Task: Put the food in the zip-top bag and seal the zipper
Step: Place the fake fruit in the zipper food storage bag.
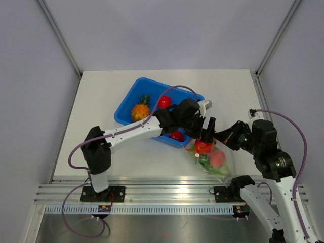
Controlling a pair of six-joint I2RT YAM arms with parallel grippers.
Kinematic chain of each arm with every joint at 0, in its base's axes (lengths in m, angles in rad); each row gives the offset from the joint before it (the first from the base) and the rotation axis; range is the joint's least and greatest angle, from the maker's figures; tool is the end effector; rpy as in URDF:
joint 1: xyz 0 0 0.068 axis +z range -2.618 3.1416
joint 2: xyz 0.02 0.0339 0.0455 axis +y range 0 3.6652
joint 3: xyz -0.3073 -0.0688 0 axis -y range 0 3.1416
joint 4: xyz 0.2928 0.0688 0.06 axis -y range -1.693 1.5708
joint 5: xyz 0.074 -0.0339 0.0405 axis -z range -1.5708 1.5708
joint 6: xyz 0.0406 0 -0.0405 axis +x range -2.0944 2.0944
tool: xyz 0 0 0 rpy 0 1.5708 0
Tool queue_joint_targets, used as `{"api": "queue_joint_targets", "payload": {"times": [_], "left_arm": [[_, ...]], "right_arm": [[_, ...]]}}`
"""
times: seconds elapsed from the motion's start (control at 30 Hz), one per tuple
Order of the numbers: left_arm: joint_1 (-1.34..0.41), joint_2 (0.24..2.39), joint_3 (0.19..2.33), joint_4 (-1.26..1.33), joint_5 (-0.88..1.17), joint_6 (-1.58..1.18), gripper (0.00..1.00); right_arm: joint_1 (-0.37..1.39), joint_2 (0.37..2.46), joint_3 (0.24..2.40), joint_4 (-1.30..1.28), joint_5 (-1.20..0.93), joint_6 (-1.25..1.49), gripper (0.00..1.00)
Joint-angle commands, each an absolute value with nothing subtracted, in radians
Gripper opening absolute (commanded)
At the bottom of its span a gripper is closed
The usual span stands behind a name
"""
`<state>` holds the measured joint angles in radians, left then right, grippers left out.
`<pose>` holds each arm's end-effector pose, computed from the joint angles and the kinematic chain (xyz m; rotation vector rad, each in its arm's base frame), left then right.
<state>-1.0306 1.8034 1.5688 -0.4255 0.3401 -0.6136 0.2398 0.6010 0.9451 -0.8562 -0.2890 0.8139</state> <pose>0.2344 -0.4171 0.3340 0.7220 2.3987 -1.1872 0.1142 0.0398 0.3872 0.4416 2.1551 0.9205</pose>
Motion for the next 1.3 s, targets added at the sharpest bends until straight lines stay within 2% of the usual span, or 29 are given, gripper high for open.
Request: {"api": "queue_joint_targets", "payload": {"times": [0.0, 0.47, 1.27], "left_arm": [[-1.061, 1.824, 1.605, -0.397, 0.338, -0.592, 0.99], [-1.066, 1.815, 1.592, -0.425, 0.281, -0.589, 0.99], [-1.063, 1.704, 1.614, -0.448, 0.215, -0.572, 0.99]], "right_arm": [[0.244, 0.594, 0.934, -0.828, -0.216, 0.861, 0.00], [0.244, 0.511, 0.801, -0.707, -0.244, 1.049, 0.00], [0.244, 0.428, 0.831, -0.727, -0.204, 1.086, 0.00]]}}
